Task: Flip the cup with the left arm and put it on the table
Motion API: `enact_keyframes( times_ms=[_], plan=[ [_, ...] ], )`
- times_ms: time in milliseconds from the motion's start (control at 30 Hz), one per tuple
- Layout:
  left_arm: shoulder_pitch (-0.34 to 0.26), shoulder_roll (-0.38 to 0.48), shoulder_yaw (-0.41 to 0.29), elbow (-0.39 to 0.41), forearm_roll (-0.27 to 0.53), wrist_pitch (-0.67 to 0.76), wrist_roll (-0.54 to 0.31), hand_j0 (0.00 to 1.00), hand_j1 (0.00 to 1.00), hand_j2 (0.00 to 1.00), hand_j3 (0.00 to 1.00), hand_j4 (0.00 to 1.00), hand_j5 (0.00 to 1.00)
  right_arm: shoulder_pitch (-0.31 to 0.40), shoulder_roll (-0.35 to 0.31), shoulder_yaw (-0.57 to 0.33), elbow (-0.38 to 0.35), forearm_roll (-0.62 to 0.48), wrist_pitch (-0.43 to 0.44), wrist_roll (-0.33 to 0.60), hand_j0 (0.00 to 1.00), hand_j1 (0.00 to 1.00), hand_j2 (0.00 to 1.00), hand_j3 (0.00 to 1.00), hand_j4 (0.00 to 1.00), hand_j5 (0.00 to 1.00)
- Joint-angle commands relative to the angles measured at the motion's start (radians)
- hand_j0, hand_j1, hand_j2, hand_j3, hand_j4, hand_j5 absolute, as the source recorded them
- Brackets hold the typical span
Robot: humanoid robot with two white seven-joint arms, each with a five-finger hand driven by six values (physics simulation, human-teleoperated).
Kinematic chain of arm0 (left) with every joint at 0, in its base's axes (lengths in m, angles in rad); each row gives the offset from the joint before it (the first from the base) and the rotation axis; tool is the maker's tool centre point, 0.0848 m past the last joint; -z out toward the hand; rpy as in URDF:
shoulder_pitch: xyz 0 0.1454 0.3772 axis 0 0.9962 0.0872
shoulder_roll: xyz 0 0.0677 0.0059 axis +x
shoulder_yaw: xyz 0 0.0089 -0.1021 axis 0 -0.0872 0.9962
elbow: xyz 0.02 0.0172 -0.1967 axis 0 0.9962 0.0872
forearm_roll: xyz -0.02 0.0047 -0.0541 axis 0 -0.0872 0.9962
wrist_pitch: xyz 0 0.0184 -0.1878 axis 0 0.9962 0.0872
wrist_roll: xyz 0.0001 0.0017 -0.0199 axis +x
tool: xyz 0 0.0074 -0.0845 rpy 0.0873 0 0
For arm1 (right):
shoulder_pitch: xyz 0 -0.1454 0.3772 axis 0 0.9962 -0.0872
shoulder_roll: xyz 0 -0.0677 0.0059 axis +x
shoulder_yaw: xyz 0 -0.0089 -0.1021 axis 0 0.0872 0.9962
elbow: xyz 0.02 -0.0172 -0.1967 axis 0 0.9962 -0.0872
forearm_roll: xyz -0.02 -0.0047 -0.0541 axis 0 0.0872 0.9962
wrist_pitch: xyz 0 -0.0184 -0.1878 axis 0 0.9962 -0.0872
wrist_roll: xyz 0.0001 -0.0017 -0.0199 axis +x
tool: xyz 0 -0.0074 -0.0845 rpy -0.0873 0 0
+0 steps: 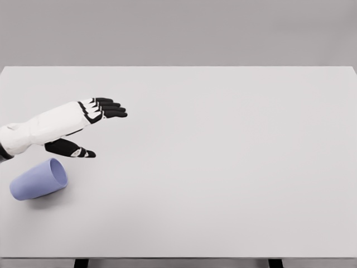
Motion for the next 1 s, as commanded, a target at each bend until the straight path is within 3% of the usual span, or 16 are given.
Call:
enact_keyframes(
  times_ms=[0,233,300,367,400,433,467,500,533,567,600,633,700,800,833,967],
  plan=[
    [0.0,-0.007,-0.009,-0.001,0.003,0.002,0.0,1.0,1.0,1.0,1.0,1.0,1.0,0.0,0.0,-0.003,-0.003,-0.001,-0.003,0.001,1.0,1.0,1.0,1.0,1.0,1.0],
    [0.005,-0.031,-0.011,-0.001,-0.003,0.002,-0.069,1.0,1.0,1.0,1.0,1.0,1.0,0.002,0.0,-0.003,0.003,-0.001,0.001,0.001,1.0,1.0,1.0,1.0,1.0,1.0],
    [-0.018,-0.036,0.012,0.013,-0.003,0.002,-0.071,1.0,1.0,1.0,1.0,1.0,1.0,0.002,0.0,-0.001,0.003,-0.001,0.001,0.001,1.0,1.0,1.0,1.0,1.0,1.0],
    [-0.067,-0.017,-0.008,0.024,0.009,0.119,-0.055,1.0,1.0,1.0,1.0,1.0,1.0,0.002,0.0,-0.001,0.003,-0.001,0.001,0.001,1.0,1.0,1.0,1.0,1.0,1.0],
    [-0.087,0.05,-0.032,0.024,0.011,0.188,-0.025,1.0,1.0,1.0,1.0,1.0,1.0,0.002,0.0,-0.001,0.003,-0.001,0.001,0.001,1.0,1.0,1.0,1.0,1.0,1.0],
    [-0.089,0.157,-0.092,0.021,0.049,0.219,0.105,1.0,1.0,1.0,1.0,1.0,1.0,0.002,0.0,-0.001,0.003,-0.001,0.001,0.001,1.0,1.0,1.0,1.0,1.0,1.0],
    [-0.087,0.269,-0.144,0.011,0.178,0.22,0.254,1.0,1.0,1.0,1.0,1.0,1.0,0.002,0.0,-0.001,0.003,-0.001,0.001,0.001,1.0,1.0,1.0,1.0,1.0,1.0],
    [-0.089,0.34,-0.182,0.007,0.21,0.223,0.314,1.0,1.0,1.0,1.0,1.0,1.0,0.002,0.0,-0.001,0.003,-0.001,0.001,0.001,1.0,1.0,1.0,1.0,1.0,1.0],
    [-0.089,0.486,-0.221,-0.001,0.212,0.158,0.386,1.0,1.0,1.0,1.0,1.0,1.0,0.002,0.0,-0.001,0.003,-0.001,0.001,0.001,1.0,1.0,1.0,1.0,1.0,1.0],
    [-0.084,0.547,-0.23,-0.001,0.219,0.099,0.386,1.0,1.0,1.0,1.0,1.0,1.0,0.002,0.0,-0.001,0.003,-0.001,0.001,0.001,1.0,1.0,1.0,1.0,1.0,1.0],
    [-0.061,0.651,-0.233,-0.001,0.224,0.002,0.373,1.0,1.0,1.0,1.0,1.0,1.0,0.002,0.0,-0.001,0.003,-0.001,0.001,0.001,1.0,1.0,1.0,1.0,1.0,1.0],
    [-0.049,0.682,-0.235,-0.001,0.255,0.002,0.373,1.0,1.0,1.0,1.0,1.0,1.0,0.002,0.0,-0.001,0.003,-0.001,0.001,0.001,1.0,1.0,1.0,1.0,1.0,1.0],
    [0.089,0.786,-0.235,-0.002,0.495,0.002,0.353,1.0,1.0,1.0,1.0,1.0,1.0,0.002,0.0,-0.001,0.003,-0.001,0.001,0.001,1.0,1.0,1.0,1.0,1.0,1.0],
    [0.189,0.79,-0.235,-0.004,0.598,0.002,0.348,1.0,1.0,1.0,1.0,1.0,1.0,0.002,0.0,-0.001,0.003,-0.001,0.001,0.001,1.0,1.0,1.0,1.0,1.0,1.0],
    [0.236,0.785,-0.236,-0.004,0.701,0.002,0.345,1.0,1.0,1.0,1.0,1.0,1.0,0.002,0.0,-0.001,0.003,-0.001,0.001,0.001,1.0,1.0,1.0,1.0,1.0,1.0],
    [0.297,0.762,-0.236,-0.004,0.793,0.002,0.347,1.0,1.0,1.0,1.0,1.0,1.0,0.002,0.0,-0.001,0.003,-0.001,0.001,0.001,1.0,1.0,1.0,1.0,1.0,1.0]
  ],
)
